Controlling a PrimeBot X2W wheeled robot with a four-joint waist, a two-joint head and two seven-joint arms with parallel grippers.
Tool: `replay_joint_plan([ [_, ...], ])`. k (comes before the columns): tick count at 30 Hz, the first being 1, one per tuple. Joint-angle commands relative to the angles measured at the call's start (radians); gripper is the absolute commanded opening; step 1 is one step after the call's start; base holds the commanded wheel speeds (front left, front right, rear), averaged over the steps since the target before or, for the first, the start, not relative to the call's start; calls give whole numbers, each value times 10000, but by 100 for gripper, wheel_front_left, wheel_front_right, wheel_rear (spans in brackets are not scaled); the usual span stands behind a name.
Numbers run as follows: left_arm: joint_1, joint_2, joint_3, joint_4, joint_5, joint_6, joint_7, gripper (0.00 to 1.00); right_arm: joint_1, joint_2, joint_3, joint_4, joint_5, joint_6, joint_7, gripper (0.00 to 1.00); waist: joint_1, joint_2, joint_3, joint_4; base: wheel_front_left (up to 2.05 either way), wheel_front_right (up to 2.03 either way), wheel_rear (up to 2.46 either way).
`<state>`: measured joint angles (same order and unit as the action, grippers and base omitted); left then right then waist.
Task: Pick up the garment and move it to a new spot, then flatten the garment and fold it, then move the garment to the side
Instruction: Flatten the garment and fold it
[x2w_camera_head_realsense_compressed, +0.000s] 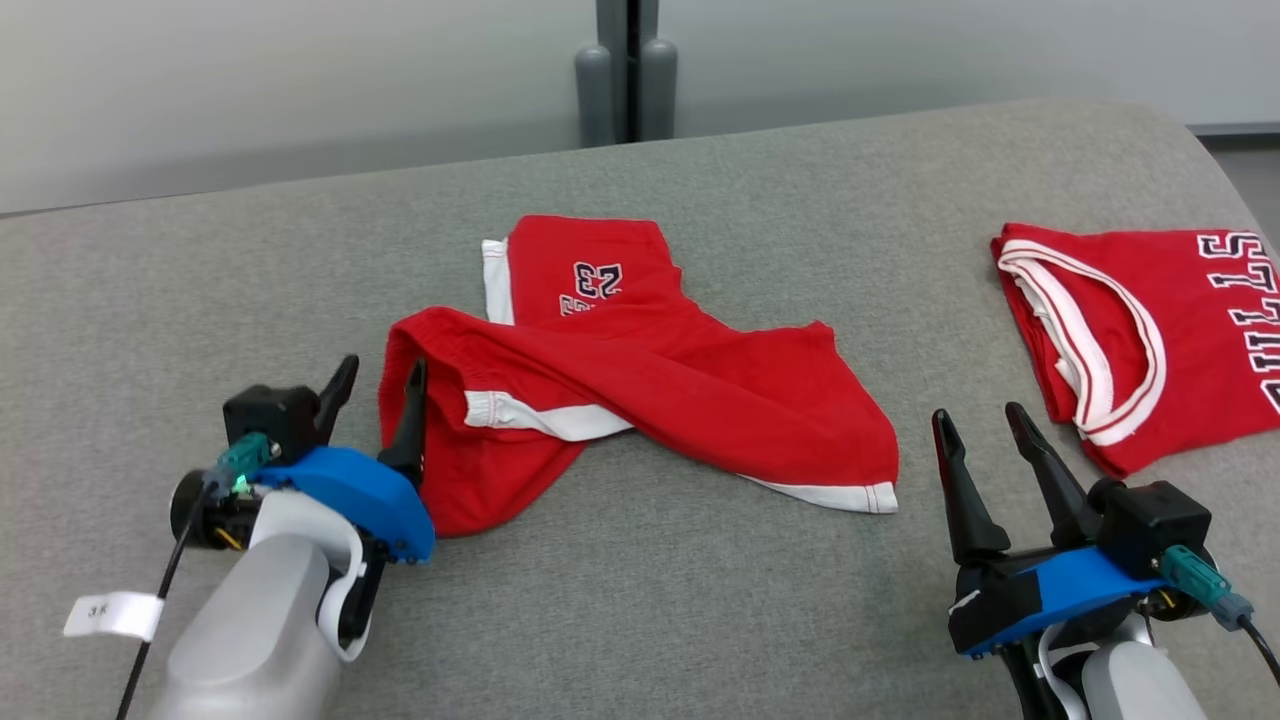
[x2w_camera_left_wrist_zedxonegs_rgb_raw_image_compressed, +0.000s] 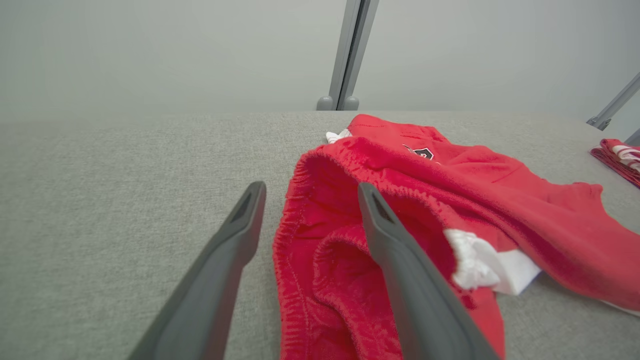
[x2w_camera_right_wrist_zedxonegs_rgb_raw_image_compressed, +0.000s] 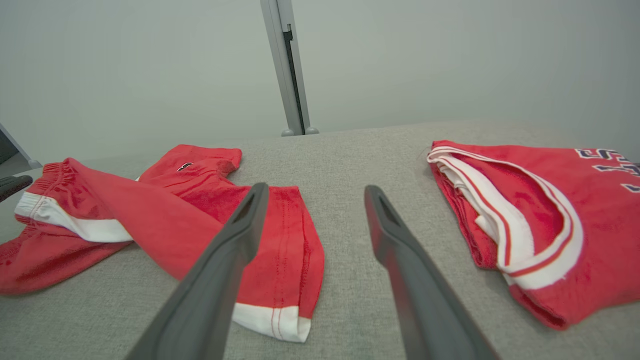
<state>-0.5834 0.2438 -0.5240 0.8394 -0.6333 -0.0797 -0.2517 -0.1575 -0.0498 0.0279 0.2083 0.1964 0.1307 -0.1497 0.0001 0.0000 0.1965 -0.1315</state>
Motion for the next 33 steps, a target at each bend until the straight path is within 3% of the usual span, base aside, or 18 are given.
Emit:
replay_joint_plan([
  [1,227,14,88,-76,1,-46,-76,100,38,-13,-23,-36,-67,1,11,100,-1,0,-59,71,0,0,0],
  [6,1001,-9,597,-1244,88,-116,-141,100,194,-16,-233,-113,-121,1,23,100,-1,0,-353,413,0,0,0],
  [13,2851,21,2053,-4031,1031,190,-140,100,493,-16,-637,-276,-237,1,75,100,-1,0,-774,822,0,0,0],
  [18,4046,-99,2901,-5302,1691,260,-140,100,761,-16,-963,-370,-254,1,145,100,-1,0,-1120,1048,0,0,0],
  [33,5416,-328,3883,-5440,2407,9,-142,100,1388,-15,-1355,-550,-318,1,377,100,-1,0,-1848,1273,0,0,0],
])
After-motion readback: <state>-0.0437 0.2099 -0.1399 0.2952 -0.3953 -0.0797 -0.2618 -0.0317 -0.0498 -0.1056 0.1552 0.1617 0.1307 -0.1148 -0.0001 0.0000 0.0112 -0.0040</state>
